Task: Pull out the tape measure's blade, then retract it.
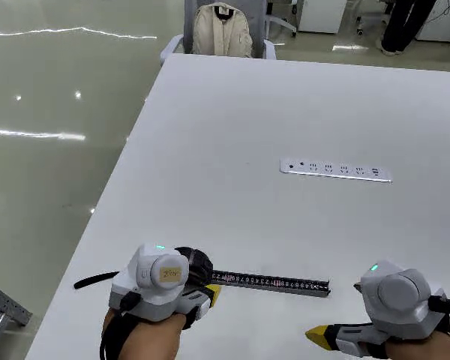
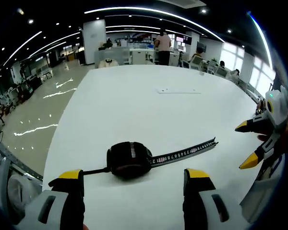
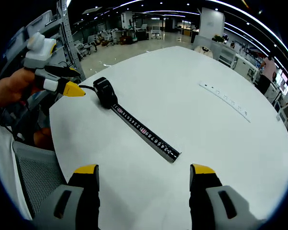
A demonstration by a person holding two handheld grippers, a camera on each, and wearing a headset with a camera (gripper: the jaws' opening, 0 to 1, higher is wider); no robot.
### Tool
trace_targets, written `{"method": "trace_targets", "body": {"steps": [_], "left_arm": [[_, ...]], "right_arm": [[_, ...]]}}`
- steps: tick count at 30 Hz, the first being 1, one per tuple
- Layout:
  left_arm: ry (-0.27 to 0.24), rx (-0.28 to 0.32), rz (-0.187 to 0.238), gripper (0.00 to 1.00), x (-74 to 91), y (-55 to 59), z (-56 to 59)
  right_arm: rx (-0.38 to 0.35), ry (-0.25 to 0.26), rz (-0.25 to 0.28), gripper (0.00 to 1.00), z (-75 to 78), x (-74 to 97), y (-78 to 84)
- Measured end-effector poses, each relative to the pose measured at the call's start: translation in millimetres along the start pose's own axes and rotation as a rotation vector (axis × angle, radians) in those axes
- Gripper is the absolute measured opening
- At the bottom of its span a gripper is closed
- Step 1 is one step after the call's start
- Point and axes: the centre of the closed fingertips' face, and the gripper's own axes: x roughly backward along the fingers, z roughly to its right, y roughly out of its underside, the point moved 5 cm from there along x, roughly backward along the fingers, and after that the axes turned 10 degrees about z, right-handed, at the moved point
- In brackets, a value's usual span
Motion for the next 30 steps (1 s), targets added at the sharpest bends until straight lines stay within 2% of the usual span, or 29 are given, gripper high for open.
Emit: {"method": "trace_targets", "body": {"steps": [12, 23, 26, 30], "left_arm": [[-0.02, 0.032, -0.022, 0.81, -14.5, 6.9, -3.1], [-0.032, 0.055, -0.023, 0.8, -29.0, 6.2, -2.3], [-0.033, 0.064, -0.022, 0.8, -34.6, 6.1, -2.3], [-0.038, 0.067, -0.024, 0.79, -38.0, 5.7, -2.6]], "right_arm": [[0.074, -0.046, -0.036, 0.76, 10.7, -16.2, 3.5], [0.148, -0.092, -0.068, 0.74, 22.1, -28.8, 6.4], [0.177, -0.128, -0.072, 0.73, 23.2, -33.0, 7.4], [0.207, -0.147, -0.082, 0.72, 26.1, -37.9, 8.1]]}}
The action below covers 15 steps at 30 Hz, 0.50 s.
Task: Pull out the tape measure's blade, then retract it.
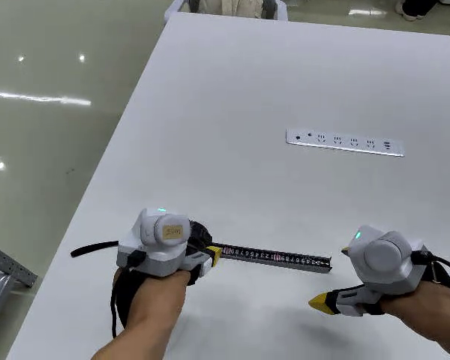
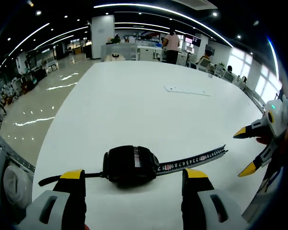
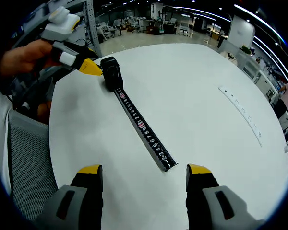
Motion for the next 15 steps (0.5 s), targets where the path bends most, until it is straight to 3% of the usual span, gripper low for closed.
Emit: {"method": "trace_targets", "body": {"steps": [15], "left_arm": [[-0.023, 0.018, -0.012, 0.77, -13.6, 2.9, -4.9]], "right_arm": [[0.079, -0.06, -0.02, 0.65, 10.3, -14.4, 3.7]]}}
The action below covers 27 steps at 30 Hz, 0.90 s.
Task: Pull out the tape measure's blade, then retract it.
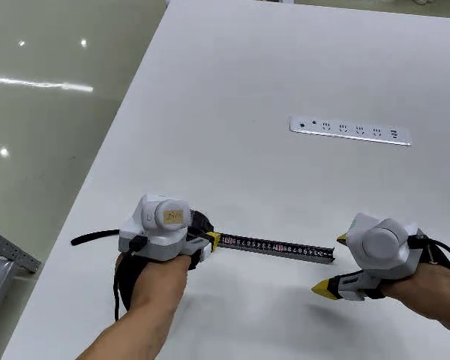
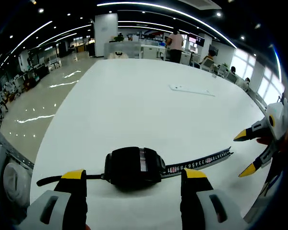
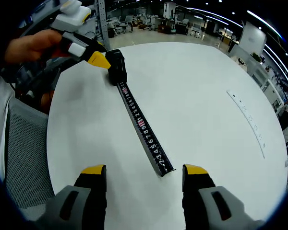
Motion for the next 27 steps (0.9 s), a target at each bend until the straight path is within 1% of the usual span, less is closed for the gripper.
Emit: {"method": "trace_targets", "body": {"steps": [7, 9, 12, 16, 21, 27], "left_arm": [[-0.005, 0.006, -0.003, 0.76, -6.2, 0.0, -0.6], [-0.006, 0.009, -0.004, 0.76, -7.4, -0.1, -0.4], [-0.007, 0.009, -0.005, 0.76, -9.1, 0.2, -0.2], [-0.01, 0.014, -0.01, 0.76, -10.4, 1.9, -0.3], [-0.019, 0.021, -0.013, 0.75, -11.5, 4.2, -2.1], [-0.021, 0.036, -0.014, 0.74, -13.9, 5.5, -3.2]], "right_arm": [[0.048, -0.028, -0.016, 0.62, 6.3, -2.5, 3.9], [0.071, -0.04, -0.017, 0.6, 8.2, -3.0, 4.4], [0.082, -0.05, -0.024, 0.59, 11.8, -4.4, 5.6], [0.109, -0.072, -0.042, 0.57, 16.3, -8.9, 9.9], [0.137, -0.097, -0.057, 0.56, 19.5, -13.4, 12.2], [0.171, -0.127, -0.07, 0.53, 22.0, -16.7, 14.3]]}}
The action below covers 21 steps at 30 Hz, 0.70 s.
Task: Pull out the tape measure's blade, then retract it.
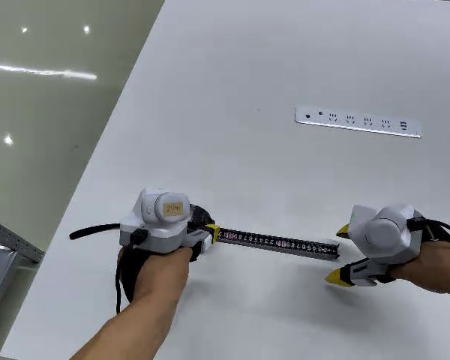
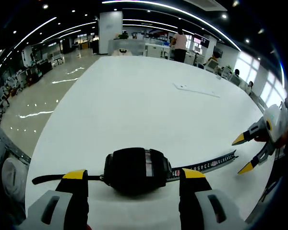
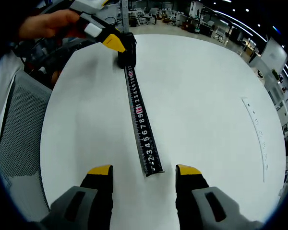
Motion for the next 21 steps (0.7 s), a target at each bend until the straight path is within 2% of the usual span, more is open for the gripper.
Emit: {"method": "trace_targets", "body": {"steps": [8, 21], "left_arm": [[0.006, 0.015, 0.0, 0.73, -5.5, -0.2, -0.4], [0.007, 0.023, -0.006, 0.7, -10.3, 2.4, -1.3]], "right_arm": [[0.042, -0.041, -0.017, 0.47, 3.8, -4.0, 4.4], [0.07, -0.069, -0.018, 0.4, 9.4, -7.8, 3.8]]}}
